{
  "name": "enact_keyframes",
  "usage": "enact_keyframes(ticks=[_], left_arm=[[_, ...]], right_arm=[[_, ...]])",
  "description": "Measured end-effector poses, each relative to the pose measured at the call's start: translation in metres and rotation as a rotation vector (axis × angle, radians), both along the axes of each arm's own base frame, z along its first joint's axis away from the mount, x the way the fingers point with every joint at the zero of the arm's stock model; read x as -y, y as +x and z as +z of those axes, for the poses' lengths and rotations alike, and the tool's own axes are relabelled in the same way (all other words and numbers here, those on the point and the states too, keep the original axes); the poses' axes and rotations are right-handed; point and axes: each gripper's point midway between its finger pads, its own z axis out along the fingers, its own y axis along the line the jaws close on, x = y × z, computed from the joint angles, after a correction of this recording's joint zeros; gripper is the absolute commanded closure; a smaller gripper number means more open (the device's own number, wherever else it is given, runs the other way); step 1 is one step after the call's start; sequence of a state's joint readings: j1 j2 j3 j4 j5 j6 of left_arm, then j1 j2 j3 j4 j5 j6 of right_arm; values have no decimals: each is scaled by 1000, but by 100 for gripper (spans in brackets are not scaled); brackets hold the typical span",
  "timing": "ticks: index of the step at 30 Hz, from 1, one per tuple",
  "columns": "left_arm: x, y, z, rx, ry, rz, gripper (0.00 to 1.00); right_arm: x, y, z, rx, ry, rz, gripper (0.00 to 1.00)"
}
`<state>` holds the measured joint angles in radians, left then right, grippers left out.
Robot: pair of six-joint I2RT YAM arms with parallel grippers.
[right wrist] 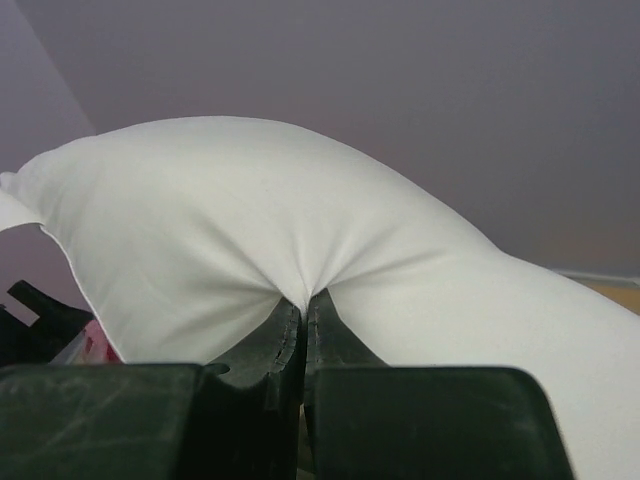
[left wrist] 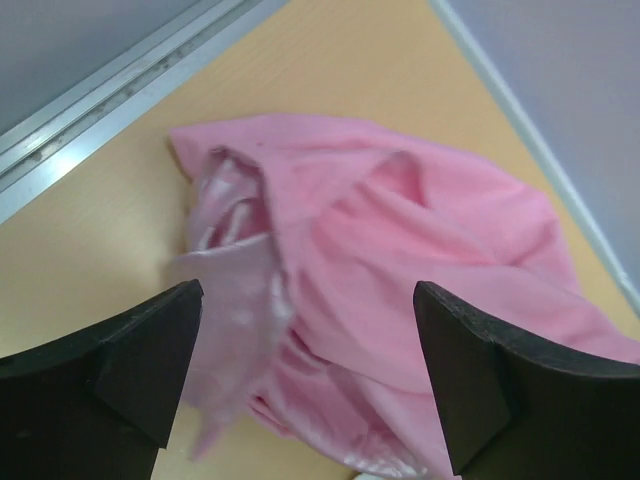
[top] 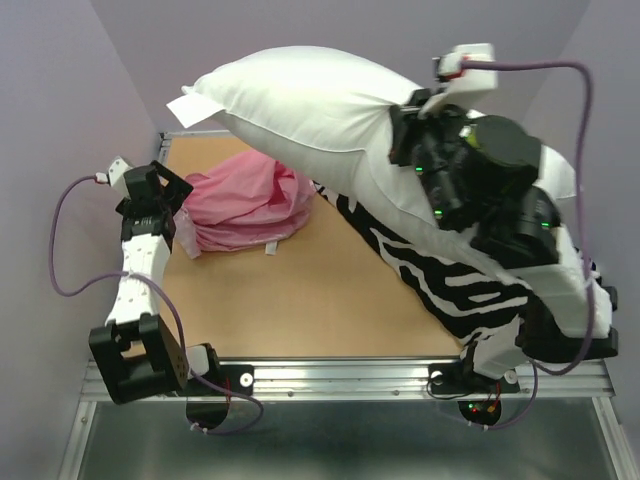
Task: Remove the pillowcase from the pillow
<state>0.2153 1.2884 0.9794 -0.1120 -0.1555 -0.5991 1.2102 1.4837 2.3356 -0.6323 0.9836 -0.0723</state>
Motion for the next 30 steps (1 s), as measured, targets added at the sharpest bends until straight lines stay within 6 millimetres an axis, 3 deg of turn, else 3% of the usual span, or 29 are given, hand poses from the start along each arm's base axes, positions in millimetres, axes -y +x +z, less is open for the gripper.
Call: enact_keyframes(ticks=[4, 6, 9, 12, 16, 20, 22, 24, 25, 26, 29, 30], left_arm=[[13, -20, 52, 140, 21, -51, 1], [17, -35, 79, 209, 39, -60, 1], [21, -58, 111, 284, 67, -56, 1], [25, -78, 139, 340, 90, -59, 1], [38, -94, 179, 450, 108, -113, 1], [55, -101, 191, 492, 103, -202, 1], [63, -103, 194, 504, 101, -247, 1], [71, -104, 194, 511, 97, -293, 1], [74, -104, 192, 510, 94, -310, 1], [76, -104, 190, 510, 94, -323, 1], [84, -104, 168, 473, 86, -375, 1], [88, -105, 160, 460, 84, -400, 1]], right_arm=[[-72, 30, -40, -14, -131, 1, 99], [-114, 50, -71, -33, -200, 27, 99], [-150, 69, -112, -71, -263, 72, 99], [-180, 88, -178, -160, -320, 138, 100], [-187, 100, -255, -285, -364, 175, 99], [-191, 92, -332, -399, -347, 243, 99], [-195, 76, -355, -438, -296, 312, 100], [-201, 58, -365, -452, -227, 383, 98], [-203, 48, -368, -462, -195, 422, 93], [-207, 35, -371, -477, -157, 472, 78], [-212, 12, -379, -523, -96, 563, 51], [-212, 5, -381, -542, -73, 589, 34]])
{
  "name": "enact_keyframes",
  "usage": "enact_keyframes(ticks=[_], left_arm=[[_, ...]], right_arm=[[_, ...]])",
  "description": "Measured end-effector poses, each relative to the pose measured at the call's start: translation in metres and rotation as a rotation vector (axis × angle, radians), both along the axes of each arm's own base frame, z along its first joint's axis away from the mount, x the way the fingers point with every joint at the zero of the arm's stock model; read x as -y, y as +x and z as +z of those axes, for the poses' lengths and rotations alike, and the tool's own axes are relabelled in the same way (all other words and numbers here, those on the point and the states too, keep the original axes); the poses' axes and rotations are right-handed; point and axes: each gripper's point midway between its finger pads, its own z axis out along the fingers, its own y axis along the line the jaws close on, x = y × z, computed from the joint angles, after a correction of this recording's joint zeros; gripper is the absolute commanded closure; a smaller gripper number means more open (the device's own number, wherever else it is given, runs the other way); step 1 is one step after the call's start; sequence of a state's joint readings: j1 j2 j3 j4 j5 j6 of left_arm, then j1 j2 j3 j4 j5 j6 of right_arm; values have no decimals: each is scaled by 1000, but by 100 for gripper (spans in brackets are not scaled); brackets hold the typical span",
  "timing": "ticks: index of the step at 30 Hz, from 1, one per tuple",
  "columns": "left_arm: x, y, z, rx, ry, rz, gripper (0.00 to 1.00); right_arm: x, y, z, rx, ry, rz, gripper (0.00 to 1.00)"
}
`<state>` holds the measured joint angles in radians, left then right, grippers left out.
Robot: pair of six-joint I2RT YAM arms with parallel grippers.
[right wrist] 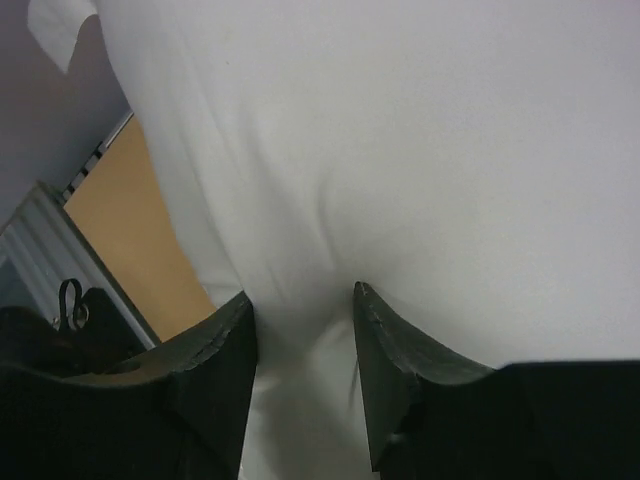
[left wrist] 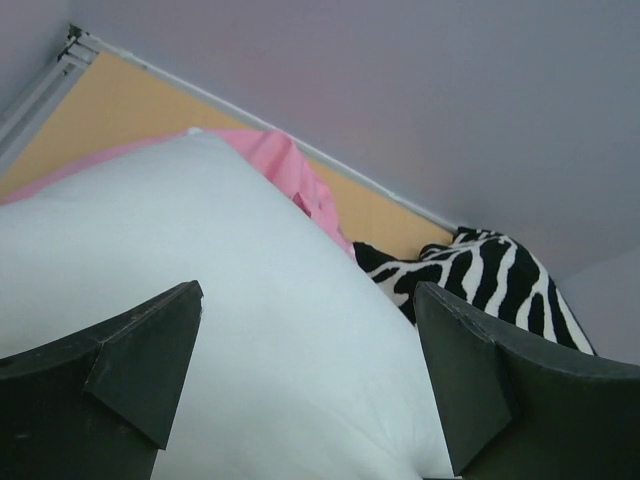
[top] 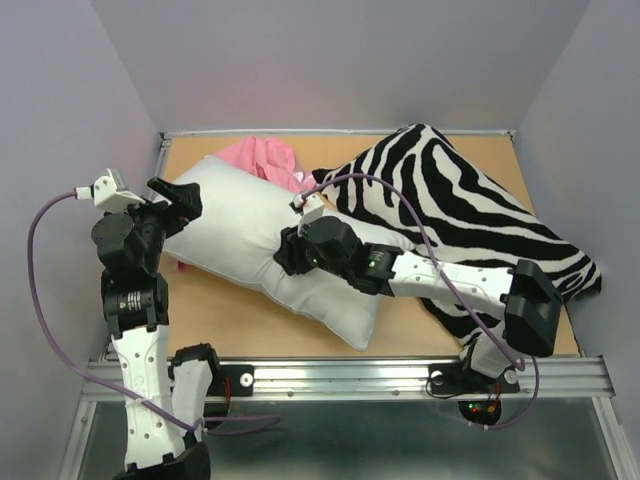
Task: Remove the pillowcase from the pillow
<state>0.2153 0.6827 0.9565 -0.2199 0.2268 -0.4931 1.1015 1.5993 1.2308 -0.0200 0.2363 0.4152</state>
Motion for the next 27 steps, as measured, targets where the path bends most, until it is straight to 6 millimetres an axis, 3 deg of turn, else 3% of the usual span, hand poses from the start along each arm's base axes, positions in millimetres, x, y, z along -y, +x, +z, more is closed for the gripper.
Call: enact_keyframes(ticks=[2, 4, 7, 14, 16, 20, 27], left_arm=[[7, -2, -13, -22, 9, -40, 1], [15, -4, -24, -42, 23, -86, 1], [28, -11, -27, -37, 43, -146, 1], [57, -19, -6, 42, 94, -264, 1], [79, -16, -4, 41, 101, -334, 1], [106, -13, -6, 32, 117, -406, 1], [113, -8, -10, 22, 141, -388, 1]], right_arm=[[2, -10, 1, -30, 35, 34, 13], [6, -20, 7, -50, 70, 57, 0], [19, -30, 32, -42, 125, 67, 0], [63, -40, 115, 60, 270, 20, 0], [83, -40, 134, 93, 296, -22, 0], [120, -42, 144, 125, 305, -107, 0], [161, -42, 137, 136, 271, -215, 0]])
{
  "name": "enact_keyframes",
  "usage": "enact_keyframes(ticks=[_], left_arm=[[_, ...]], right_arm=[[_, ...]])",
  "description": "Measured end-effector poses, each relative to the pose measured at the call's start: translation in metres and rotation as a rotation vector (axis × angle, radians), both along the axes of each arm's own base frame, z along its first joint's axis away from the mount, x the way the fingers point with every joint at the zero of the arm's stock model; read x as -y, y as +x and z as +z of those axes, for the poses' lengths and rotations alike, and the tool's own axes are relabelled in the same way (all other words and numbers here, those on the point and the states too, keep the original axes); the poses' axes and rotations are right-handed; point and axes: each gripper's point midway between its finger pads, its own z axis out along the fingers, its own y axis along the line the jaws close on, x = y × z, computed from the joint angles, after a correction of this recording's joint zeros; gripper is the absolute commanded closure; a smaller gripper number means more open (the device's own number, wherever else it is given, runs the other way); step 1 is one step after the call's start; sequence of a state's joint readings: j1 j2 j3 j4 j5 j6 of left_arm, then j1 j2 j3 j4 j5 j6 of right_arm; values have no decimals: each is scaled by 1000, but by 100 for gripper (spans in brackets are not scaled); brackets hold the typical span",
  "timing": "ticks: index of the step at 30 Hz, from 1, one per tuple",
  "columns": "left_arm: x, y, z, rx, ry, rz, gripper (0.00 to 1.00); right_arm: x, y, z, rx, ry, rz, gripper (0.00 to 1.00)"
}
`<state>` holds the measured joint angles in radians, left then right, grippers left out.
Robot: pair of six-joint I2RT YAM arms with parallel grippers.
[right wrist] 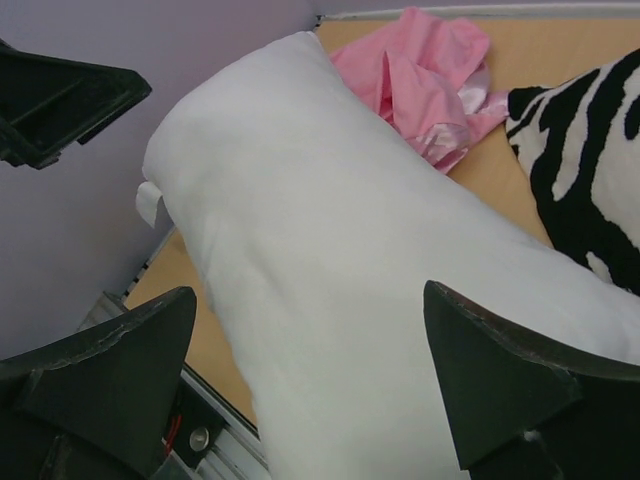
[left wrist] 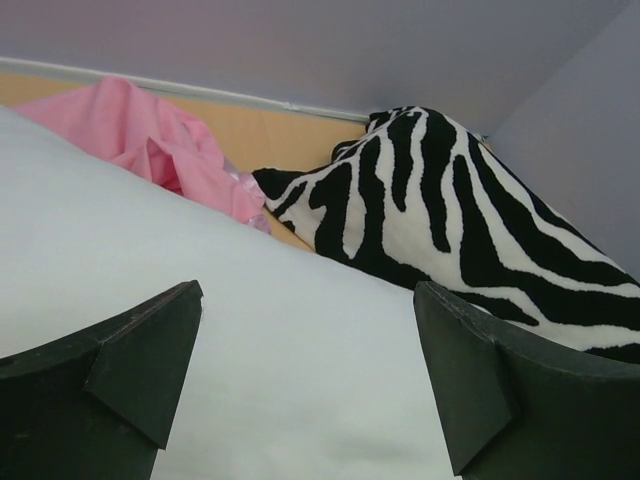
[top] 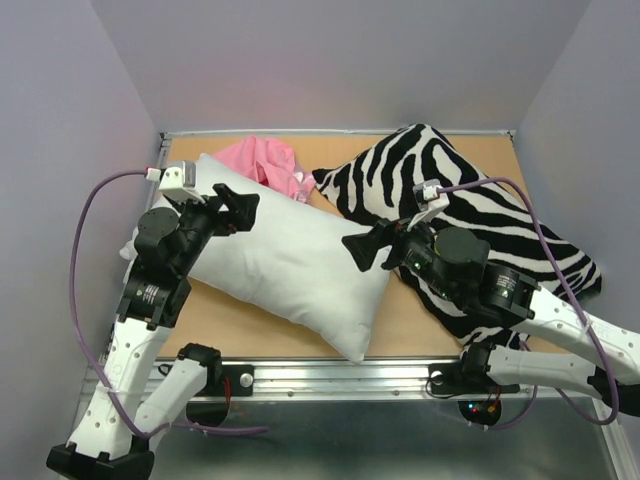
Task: Remove the pillowcase from the pillow
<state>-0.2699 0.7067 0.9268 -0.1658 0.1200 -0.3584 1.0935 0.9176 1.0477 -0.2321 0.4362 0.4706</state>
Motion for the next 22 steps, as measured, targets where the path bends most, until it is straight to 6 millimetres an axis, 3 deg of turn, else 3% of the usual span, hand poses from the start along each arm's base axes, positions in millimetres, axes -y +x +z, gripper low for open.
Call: enact_keyframes(ticks=[5, 9, 15, 18, 22], left_arm=[[16, -1, 0, 4, 9, -36, 1], [53, -11, -8, -13, 29, -119, 1], [105, -30, -20, -33, 73, -193, 1], [118, -36, -26, -40, 92, -195, 1], [118, -35, -22, -27, 85, -163, 1]], right_arm=[[14, 2, -24, -32, -56, -51, 0], [24, 3, -38, -51, -89, -88, 0], [33, 6, -42, -55, -101, -133, 0], [38, 6, -40, -53, -101, -146, 0], [44, 5, -41, -54, -103, -159, 0]])
